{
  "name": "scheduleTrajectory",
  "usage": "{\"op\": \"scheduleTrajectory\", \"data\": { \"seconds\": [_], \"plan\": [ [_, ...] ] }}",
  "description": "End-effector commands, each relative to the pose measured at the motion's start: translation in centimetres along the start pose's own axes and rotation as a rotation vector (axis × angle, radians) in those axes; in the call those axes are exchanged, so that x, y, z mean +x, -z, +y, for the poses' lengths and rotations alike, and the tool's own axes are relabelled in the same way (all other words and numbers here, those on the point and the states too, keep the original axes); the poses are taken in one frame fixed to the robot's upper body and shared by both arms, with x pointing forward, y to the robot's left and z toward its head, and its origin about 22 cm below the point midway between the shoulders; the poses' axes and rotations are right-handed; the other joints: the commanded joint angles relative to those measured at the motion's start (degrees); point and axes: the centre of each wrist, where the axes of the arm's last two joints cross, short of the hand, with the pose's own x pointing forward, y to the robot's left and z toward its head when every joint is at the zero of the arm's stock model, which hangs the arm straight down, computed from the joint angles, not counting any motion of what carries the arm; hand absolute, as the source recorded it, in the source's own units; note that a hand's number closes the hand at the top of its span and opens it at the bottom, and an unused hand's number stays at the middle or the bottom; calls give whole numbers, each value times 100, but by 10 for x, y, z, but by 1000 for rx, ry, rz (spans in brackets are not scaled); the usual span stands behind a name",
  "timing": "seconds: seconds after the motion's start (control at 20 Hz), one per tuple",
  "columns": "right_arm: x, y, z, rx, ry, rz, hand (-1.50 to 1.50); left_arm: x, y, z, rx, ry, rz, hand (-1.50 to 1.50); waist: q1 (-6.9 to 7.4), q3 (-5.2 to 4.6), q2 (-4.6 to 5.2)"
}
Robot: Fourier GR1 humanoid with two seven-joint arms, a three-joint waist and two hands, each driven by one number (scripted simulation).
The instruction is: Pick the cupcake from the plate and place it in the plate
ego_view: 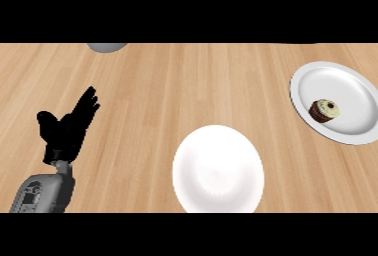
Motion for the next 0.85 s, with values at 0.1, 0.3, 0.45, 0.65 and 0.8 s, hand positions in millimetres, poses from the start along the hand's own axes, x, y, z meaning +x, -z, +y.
{"op": "scheduleTrajectory", "data": {
  "seconds": [0.1,0.3,0.45,0.65,0.8],
  "plan": [
    [2,-28,-25,71,132,-114,-150,-8,-8,7,-1,1,14,0,81,9,6],
    [-1,-37,-28,56,103,-96,-150,8,1,-10,-10,-9,-7,0,77,19,16],
    [10,-30,-33,70,82,-101,-150,16,12,-1,-5,-15,-17,0,66,15,45],
    [0,-49,-36,38,50,-61,-150,3,-3,-2,-29,-8,-18,0,156,27,43],
    [-1,-42,-31,27,23,-57,-150,9,2,5,-26,12,-30,0,221,37,90]
  ]
}}
